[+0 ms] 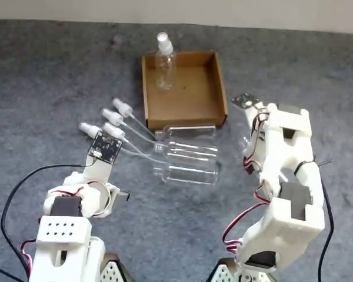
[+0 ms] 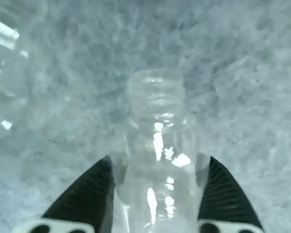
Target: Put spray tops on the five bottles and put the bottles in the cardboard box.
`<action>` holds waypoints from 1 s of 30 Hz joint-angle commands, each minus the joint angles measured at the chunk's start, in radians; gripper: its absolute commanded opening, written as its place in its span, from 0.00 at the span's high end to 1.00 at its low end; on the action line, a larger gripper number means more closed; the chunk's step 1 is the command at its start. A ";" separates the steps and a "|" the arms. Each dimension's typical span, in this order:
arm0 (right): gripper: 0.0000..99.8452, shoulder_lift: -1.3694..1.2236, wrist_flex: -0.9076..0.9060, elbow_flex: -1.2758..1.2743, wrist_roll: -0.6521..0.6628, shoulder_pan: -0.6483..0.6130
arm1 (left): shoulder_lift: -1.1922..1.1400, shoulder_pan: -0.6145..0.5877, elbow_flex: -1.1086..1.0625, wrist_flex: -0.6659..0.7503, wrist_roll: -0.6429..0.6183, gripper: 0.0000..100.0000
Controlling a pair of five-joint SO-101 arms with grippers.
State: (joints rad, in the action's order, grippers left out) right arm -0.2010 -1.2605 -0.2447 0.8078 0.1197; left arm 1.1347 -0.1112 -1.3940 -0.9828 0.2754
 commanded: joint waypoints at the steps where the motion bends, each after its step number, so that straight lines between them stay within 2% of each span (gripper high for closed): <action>1: 0.77 0.065 0.010 -0.005 0.008 -0.005 | -0.001 0.002 0.004 0.020 0.006 0.75; 4: 0.77 0.068 -0.001 0.005 -0.049 -0.010 | -0.001 0.002 0.004 0.020 0.006 0.75; 10: 0.77 0.059 -0.051 0.182 -0.091 -0.051 | -0.001 0.002 0.002 0.020 0.006 0.75; 14: 0.77 0.059 -0.013 0.180 -0.153 -0.058 | -0.001 0.002 0.002 0.020 0.008 0.75; 23: 0.77 -0.002 0.053 0.102 -0.157 -0.054 | -0.001 0.002 0.002 0.020 0.008 0.75; 27: 0.77 -0.025 0.139 0.050 -0.255 -0.050 | -0.001 0.002 0.002 0.020 0.008 0.75; 30: 0.83 -0.007 0.154 0.038 -0.281 -0.054 | -0.001 0.002 0.002 0.020 0.008 0.75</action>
State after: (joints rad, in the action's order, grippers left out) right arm -0.2455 -1.1347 -0.2125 0.5593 0.0706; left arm 1.1347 -0.1112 -1.3940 -0.9828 0.2754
